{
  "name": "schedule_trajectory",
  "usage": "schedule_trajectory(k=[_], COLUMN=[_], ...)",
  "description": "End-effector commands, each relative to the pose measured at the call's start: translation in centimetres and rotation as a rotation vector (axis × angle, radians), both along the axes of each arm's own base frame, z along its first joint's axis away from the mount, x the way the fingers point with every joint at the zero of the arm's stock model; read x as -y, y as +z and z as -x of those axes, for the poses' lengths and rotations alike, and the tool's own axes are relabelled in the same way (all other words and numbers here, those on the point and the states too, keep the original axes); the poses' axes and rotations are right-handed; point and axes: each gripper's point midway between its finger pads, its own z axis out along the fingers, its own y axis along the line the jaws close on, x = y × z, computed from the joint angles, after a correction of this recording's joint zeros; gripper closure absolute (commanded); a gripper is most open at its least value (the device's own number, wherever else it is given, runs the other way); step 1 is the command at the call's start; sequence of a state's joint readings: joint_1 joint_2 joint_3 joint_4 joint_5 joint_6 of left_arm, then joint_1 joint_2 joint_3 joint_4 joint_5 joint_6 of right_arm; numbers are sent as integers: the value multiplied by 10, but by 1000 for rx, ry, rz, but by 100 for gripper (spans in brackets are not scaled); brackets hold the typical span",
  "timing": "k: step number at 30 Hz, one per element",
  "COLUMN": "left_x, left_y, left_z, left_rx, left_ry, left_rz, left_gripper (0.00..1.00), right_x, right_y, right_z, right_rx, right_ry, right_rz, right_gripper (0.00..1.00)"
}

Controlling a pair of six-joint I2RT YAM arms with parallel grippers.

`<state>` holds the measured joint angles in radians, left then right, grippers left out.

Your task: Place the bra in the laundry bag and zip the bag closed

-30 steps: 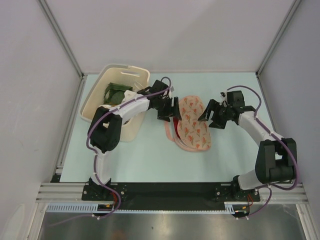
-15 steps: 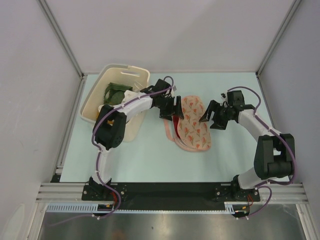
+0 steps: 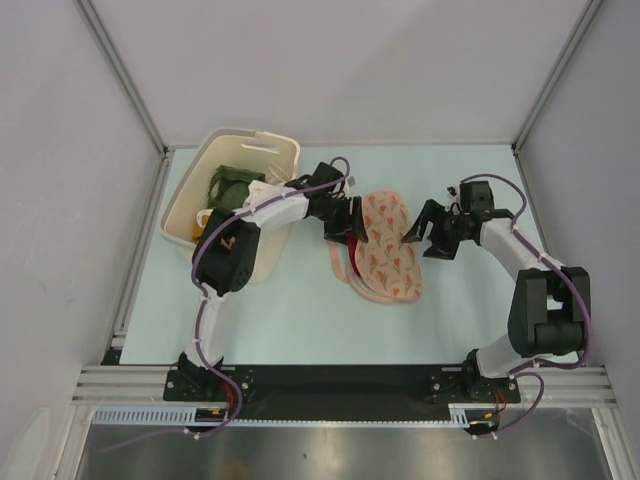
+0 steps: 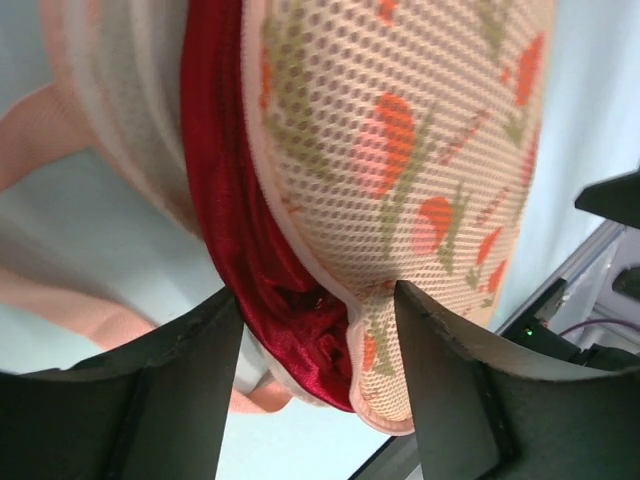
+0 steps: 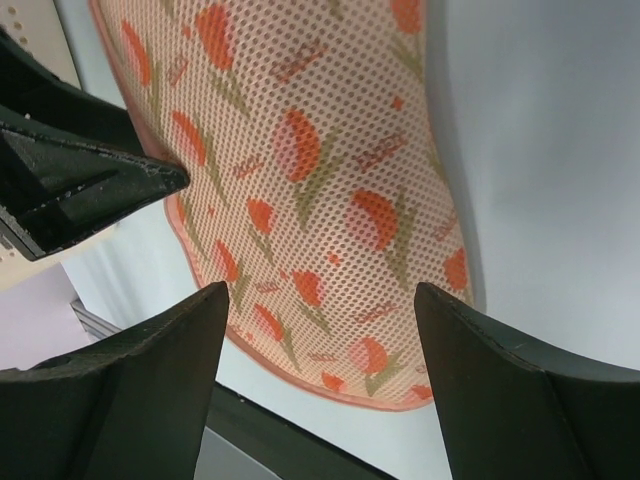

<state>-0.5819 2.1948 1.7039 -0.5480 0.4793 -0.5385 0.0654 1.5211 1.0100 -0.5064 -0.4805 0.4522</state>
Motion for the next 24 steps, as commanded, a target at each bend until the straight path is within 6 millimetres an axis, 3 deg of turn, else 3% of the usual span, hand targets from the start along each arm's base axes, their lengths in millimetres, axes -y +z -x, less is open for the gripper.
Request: schedule_trajectory(k=[1, 5, 6, 7, 10, 14, 16, 24], left_x=[17, 14, 13, 11, 8, 1, -1, -22], left_y=[21, 19, 18, 18, 17, 13, 11, -11], left_z=[-8, -7, -7, -7, -8, -10, -10, -28], left_rx=[42, 23, 22, 27, 33, 53, 61, 141], left_ry=[-26, -15, -11, -6, 0, -8, -9, -87], left_rz=[130, 177, 177, 177, 172, 139, 123, -63], left_gripper=[37, 58, 77, 83, 85, 99, 100, 100], right_x=[12, 21, 24, 24, 28, 23, 18, 8], right_y=[3, -2, -5, -6, -11, -17, -20, -27], right_z=[1, 7, 9, 12, 17, 19, 19, -7], right_rx=[-16, -43, -54, -65, -78, -88, -90, -44], right_ry=[-59, -93, -107, -108, -117, -98, -76, -67], right_rz=[-35, -51, -57, -69, -75, -114, -152, -233], right_gripper=[19, 19, 19, 19, 18, 18, 18, 13])
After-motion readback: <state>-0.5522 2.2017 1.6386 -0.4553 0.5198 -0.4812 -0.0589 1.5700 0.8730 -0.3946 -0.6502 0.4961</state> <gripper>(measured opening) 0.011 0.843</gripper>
